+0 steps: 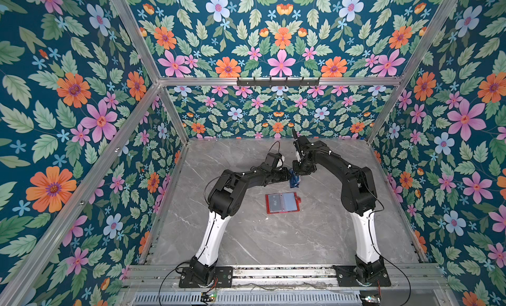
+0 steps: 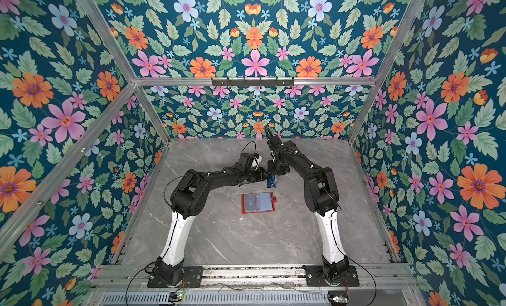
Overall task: Insert credit cards into a card holder
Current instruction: Pick up the credit card from the storage box.
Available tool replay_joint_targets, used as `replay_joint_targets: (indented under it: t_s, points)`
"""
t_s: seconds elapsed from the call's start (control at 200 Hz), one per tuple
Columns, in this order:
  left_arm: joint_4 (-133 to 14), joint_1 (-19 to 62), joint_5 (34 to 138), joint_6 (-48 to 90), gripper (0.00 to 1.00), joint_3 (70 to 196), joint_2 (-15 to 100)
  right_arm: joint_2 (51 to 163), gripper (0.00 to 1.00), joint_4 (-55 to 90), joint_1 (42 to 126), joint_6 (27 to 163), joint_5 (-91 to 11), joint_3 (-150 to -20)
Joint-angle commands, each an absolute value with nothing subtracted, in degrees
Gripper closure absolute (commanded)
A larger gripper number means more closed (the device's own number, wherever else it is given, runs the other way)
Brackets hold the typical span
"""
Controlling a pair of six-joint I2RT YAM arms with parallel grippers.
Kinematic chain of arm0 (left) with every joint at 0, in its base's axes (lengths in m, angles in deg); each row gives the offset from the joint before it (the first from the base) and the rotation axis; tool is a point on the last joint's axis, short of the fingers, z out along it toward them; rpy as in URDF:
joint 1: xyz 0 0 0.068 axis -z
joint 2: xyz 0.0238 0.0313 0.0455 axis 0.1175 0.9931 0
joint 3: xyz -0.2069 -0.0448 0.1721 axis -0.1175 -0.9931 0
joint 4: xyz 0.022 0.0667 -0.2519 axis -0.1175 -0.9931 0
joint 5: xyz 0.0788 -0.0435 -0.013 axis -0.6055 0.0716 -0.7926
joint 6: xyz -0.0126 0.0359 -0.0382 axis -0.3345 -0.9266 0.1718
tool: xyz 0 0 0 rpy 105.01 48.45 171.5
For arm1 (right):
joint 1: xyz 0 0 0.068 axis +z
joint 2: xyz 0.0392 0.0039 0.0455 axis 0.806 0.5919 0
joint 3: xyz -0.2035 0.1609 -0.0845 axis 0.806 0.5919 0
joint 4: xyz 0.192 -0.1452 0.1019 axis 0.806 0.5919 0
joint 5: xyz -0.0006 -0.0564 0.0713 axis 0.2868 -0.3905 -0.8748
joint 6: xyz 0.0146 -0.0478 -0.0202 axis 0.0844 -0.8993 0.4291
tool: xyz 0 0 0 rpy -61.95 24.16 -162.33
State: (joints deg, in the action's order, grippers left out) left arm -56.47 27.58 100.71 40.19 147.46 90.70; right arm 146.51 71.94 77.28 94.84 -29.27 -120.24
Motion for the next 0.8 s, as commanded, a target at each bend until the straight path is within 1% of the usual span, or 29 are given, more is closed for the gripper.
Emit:
replay_joint_targets:
  t_s: [0.0, 0.16, 0.56, 0.795]
  points:
    - [-65.7, 27.4, 97.1, 40.0, 0.74, 146.7, 91.9, 145.6, 0.73, 74.0, 77.3, 94.1, -28.2, -120.5]
    - [-65.7, 27.5, 96.9, 39.9, 0.74, 146.5, 91.7, 145.4, 0.75, 74.5, 77.3, 93.9, -27.9, -120.5]
    - [-65.7, 27.5, 96.8, 40.2, 0.74, 146.3, 91.7, 144.5, 0.76, 75.0, 77.4, 94.0, -27.5, -120.4]
    - [-65.6, 27.5, 96.8, 40.4, 0.74, 146.0, 91.7, 143.8, 0.8, 75.6, 77.4, 94.0, -26.9, -120.5]
